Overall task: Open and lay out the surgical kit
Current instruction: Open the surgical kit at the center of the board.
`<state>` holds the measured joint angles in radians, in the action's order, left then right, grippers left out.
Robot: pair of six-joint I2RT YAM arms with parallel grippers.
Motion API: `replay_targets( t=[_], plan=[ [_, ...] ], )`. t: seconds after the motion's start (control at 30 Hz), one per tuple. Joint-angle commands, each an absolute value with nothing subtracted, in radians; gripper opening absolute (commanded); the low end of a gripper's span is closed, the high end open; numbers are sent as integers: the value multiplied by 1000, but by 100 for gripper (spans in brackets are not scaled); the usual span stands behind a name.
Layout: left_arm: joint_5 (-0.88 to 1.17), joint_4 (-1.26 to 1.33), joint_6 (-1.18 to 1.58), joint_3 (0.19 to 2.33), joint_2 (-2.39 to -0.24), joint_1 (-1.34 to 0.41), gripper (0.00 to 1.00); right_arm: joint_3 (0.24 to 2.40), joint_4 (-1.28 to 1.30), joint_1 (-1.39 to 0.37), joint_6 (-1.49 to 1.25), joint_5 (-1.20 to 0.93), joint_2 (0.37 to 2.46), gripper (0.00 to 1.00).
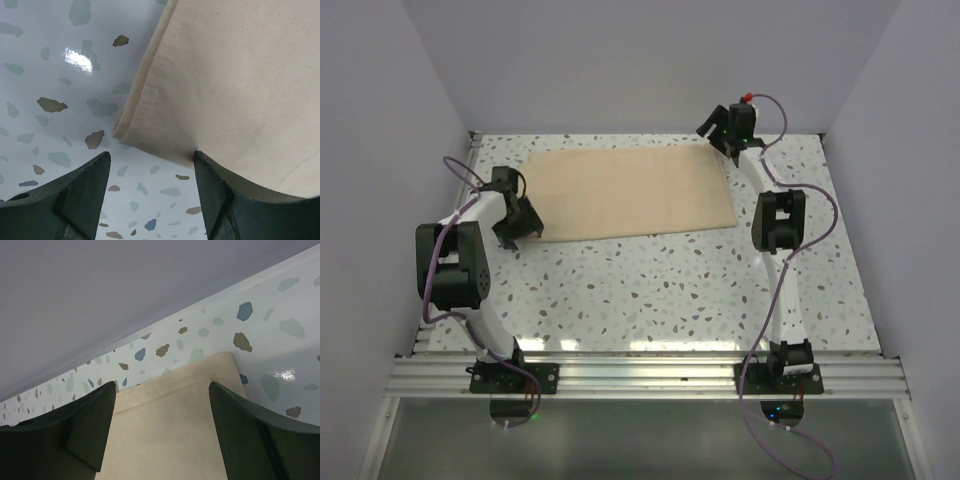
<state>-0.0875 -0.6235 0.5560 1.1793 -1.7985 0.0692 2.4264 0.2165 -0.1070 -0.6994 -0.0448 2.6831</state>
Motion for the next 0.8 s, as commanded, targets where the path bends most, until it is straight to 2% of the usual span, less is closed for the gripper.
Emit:
replay_targets(
  t=[0.0, 0.77],
  plan=[
    [-107, -629, 537, 1198, -1798, 69, 71, 2410, 193, -110, -690, -45, 2674, 79],
    [-118, -644, 543, 1212, -1793, 66, 71, 2283, 198, -103, -624, 15, 2586, 77]
  ],
)
